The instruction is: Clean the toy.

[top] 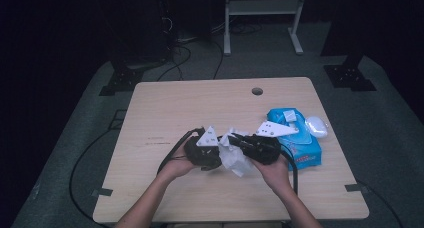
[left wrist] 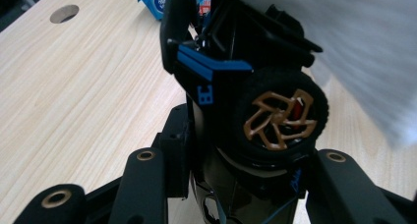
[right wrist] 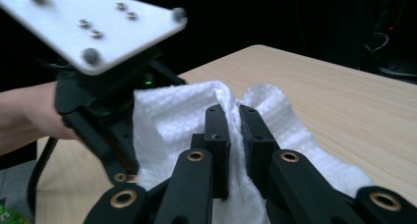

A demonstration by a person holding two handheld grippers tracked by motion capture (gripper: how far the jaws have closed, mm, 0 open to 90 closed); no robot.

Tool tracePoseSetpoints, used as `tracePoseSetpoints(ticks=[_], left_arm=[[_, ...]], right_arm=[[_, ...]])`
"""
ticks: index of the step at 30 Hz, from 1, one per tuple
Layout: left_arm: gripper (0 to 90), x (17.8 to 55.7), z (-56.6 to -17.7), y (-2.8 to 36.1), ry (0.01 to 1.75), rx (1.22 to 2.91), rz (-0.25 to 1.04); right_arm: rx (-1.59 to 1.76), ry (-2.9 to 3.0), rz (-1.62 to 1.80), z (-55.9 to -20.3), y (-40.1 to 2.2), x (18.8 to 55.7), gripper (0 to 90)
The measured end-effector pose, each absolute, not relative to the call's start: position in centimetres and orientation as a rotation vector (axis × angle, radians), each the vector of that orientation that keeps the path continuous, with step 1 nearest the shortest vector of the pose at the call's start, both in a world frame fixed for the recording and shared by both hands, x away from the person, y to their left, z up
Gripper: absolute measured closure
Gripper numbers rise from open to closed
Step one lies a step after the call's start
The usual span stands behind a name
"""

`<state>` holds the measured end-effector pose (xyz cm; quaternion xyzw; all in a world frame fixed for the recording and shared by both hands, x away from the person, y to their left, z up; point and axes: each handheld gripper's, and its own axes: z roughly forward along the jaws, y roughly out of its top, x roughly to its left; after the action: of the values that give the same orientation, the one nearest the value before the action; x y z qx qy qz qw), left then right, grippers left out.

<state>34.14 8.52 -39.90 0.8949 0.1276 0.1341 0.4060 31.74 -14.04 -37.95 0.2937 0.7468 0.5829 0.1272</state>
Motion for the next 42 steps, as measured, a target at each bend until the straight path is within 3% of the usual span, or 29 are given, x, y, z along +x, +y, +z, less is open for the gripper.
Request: tracePoseSetpoints(ticks=[8, 16, 24, 30, 37, 42], left_arm=[[57.1, 34.1, -40.6, 8.7, 0.329, 2.259, 0.322], [57.1, 34.2, -41.3, 8.5, 0.344, 2.23, 0.299], [57.1, 34.3, -41.3, 9.0, 0.355, 2.216, 0.291], [57.1, 34.4, -41.6, 8.7, 0.353, 2.207, 0.279], [57.1, 34.5, -41.7, 9.1, 0.367, 2.209, 0.272], [57.1, 34.6, -41.7, 8.9, 0.365, 2.208, 0.275]], right_arm=[[0.96, 2.175, 1.646, -39.7, -15.3, 32.7, 83.0], [0.862, 2.177, 1.669, -38.7, -14.0, 31.9, 83.0], [1.004, 2.196, 1.614, -41.4, -15.6, 32.9, 83.0], [0.943, 2.167, 1.677, -40.0, -15.2, 32.6, 83.0], [1.024, 2.209, 1.629, -42.0, -15.6, 33.1, 83.0], [1.015, 2.19, 1.653, -41.4, -15.5, 32.9, 83.1]])
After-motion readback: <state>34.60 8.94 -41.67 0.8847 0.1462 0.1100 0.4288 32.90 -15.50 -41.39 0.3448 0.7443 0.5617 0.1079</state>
